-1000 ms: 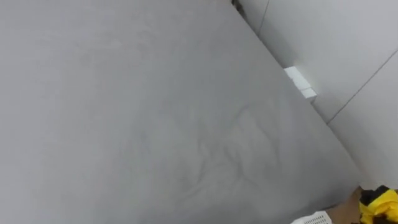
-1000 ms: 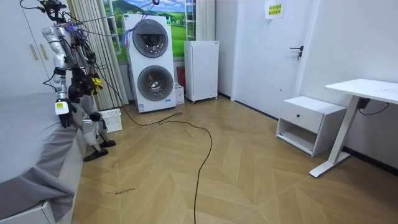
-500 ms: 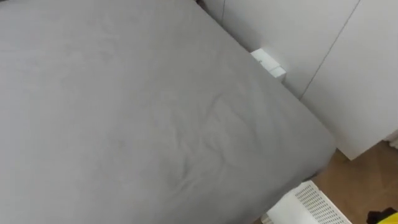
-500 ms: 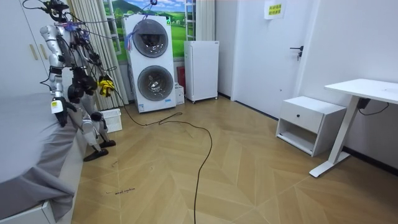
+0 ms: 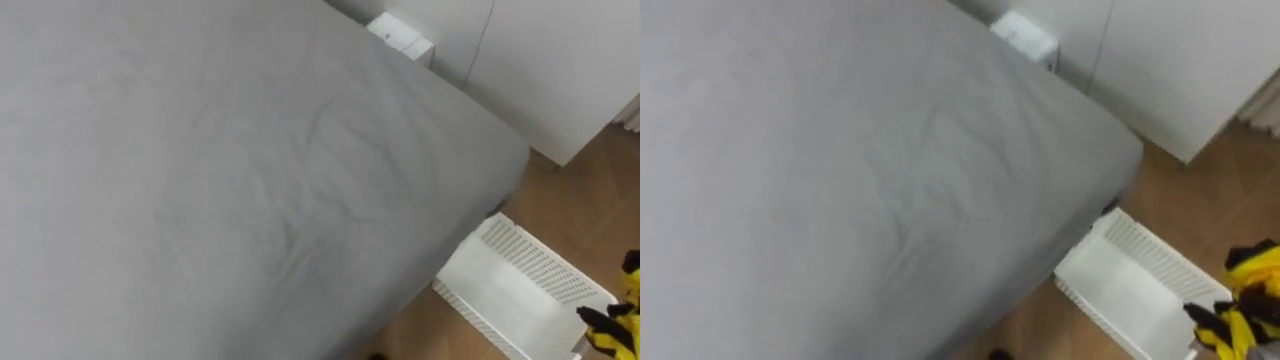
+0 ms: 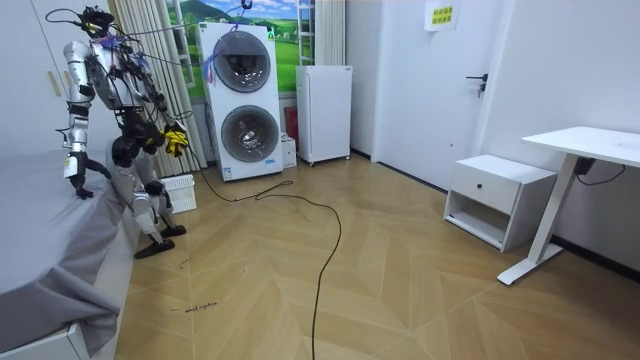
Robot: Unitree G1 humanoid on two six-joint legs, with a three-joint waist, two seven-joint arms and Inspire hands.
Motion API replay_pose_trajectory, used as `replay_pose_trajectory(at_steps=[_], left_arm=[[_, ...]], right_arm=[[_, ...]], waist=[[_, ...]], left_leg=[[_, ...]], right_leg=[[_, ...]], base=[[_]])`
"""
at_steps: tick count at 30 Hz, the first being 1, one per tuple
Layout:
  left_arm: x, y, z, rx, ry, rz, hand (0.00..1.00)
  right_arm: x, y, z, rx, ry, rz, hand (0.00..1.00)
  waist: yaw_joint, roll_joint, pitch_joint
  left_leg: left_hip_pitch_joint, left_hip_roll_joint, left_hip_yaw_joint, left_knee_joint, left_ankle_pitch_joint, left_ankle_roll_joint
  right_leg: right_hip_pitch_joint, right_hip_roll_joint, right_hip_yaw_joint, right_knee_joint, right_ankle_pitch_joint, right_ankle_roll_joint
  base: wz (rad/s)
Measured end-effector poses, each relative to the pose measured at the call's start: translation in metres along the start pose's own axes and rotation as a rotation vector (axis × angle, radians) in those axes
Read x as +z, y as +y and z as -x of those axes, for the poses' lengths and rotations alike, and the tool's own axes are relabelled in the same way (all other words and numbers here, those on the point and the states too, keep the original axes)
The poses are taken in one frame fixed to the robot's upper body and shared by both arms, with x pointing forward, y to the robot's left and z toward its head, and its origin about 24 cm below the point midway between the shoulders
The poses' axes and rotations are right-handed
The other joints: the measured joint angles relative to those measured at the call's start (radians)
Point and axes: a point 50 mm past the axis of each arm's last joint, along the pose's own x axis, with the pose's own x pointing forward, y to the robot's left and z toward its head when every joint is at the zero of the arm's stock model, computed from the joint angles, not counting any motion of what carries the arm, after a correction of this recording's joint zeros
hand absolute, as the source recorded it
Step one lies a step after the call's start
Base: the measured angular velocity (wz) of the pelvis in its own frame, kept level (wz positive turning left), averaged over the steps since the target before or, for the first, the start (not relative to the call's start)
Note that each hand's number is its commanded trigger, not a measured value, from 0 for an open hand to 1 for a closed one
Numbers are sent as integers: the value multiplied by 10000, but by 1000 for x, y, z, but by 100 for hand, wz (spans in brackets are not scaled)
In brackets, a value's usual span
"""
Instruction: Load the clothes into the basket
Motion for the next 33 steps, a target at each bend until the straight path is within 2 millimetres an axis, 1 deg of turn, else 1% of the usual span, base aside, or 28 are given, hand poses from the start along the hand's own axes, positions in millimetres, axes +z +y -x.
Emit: replay_pose_trajectory(at_steps=[2,3,4,6,7,9,13,14,15,16,17,18,20,21,24,26,27,29,30,32,33], left_arm=[[2,-1,0,81,-151,288,0],[2,-3,0,75,-219,357,0],[2,-3,0,53,-241,393,0],[5,-4,0,21,-383,340,0],[6,-5,0,13,-420,344,0],[8,-6,1,11,-539,192,0],[11,-6,1,124,-718,400,0],[11,-6,1,128,-732,458,0],[12,-6,1,142,-737,544,0],[13,-6,1,164,-781,479,0],[14,-7,1,212,-875,365,0],[17,-7,2,260,-984,255,0],[21,-6,2,396,-1124,240,0],[22,-5,2,482,-1179,251,0],[24,-6,3,680,-1345,127,0],[24,-6,3,774,-1419,57,0],[26,-5,3,830,-1477,21,0],[28,-4,3,861,-1542,70,0],[29,-3,3,889,-1584,145,0],[29,-2,3,932,-1631,197,0],[30,-1,3,974,-1644,200,0]], right_arm=[[4,2,0,-49,-209,-12,100],[9,4,0,-54,-345,-75,100],[12,5,0,-57,-416,-134,100],[21,10,-1,-79,-595,-395,100],[23,11,-1,-106,-633,-451,100],[28,15,-1,-132,-646,-658,100],[34,18,-1,-268,-689,-863,100],[34,17,-1,-388,-719,-958,77],[35,16,-1,-497,-720,-999,51],[35,16,-2,-547,-722,-1019,0],[36,13,-3,-645,-747,-1090,0],[37,11,-4,-701,-792,-1140,0],[41,9,-6,-772,-795,-1250,0],[41,10,-7,-781,-658,-1416,0],[42,13,-7,-673,-551,-1544,0],[45,17,-6,-526,-697,-1467,0],[47,18,-6,-464,-810,-1443,0],[48,18,-6,-488,-824,-1474,0],[49,18,-6,-488,-841,-1484,0],[51,19,-6,-467,-865,-1589,0],[51,18,-6,-484,-815,-1741,0]], waist=[[32,28,3],[33,92,-8],[31,118,-8],[31,269,-4],[31,303,16],[39,387,28],[119,407,29],[150,409,30],[189,408,31],[224,407,31],[308,408,31],[355,409,31],[364,410,46],[353,393,57],[362,356,85],[367,315,115],[359,276,144],[361,240,181],[367,235,184],[373,187,218],[374,197,211]], left_leg=[[-182,-2,106,18,11,18],[-299,24,205,24,13,23],[-360,24,214,24,14,24],[-620,22,216,30,28,42],[-648,18,217,27,30,45],[-742,0,219,21,42,66],[-837,-20,214,-26,76,57],[-849,-47,213,-25,83,46],[-849,-76,207,-33,80,44],[-849,-82,207,-58,80,43],[-864,-108,190,-108,86,37],[-951,-116,37,-105,86,39],[-1091,-176,-320,-69,88,42],[-1160,-177,-410,-6,89,44],[-1190,-202,-607,35,94,42],[-1190,-245,-719,35,96,39],[-1198,-294,-820,55,96,39],[-1227,-302,-893,91,96,39],[-1229,-305,-893,91,96,39],[-1249,-310,-894,92,96,40],[-1271,-311,-895,99,96,40]], right_leg=[[-259,11,50,149,-35,-11],[-400,34,106,165,-34,-12],[-476,48,135,168,-29,-7],[-740,67,172,202,-8,-10],[-777,66,171,215,-9,-11],[-910,65,165,310,-46,-41],[-1040,74,169,336,-94,-98],[-1052,75,167,338,-122,-111],[-1056,76,165,346,-158,-122],[-1064,75,167,346,-169,-126],[-1099,67,169,351,-192,-130],[-1190,50,156,406,-231,-123],[-1262,-9,78,506,-284,-123],[-1285,-42,-15,505,-289,-132],[-1288,-88,-112,502,-353,-157],[-1358,-115,-121,561,-433,-150],[-1368,-152,-144,665,-510,-138],[-1370,-194,-249,661,-534,-142],[-1365,-210,-287,665,-554,-145],[-1374,-221,-302,668,-565,-141],[-1374,-228,-308,670,-567,-142]], base=[[-6],[-12],[-11],[-3],[0],[3],[0],[0],[0],[0],[4],[6],[14],[18],[11],[5],[7],[16],[14],[6],[3]])
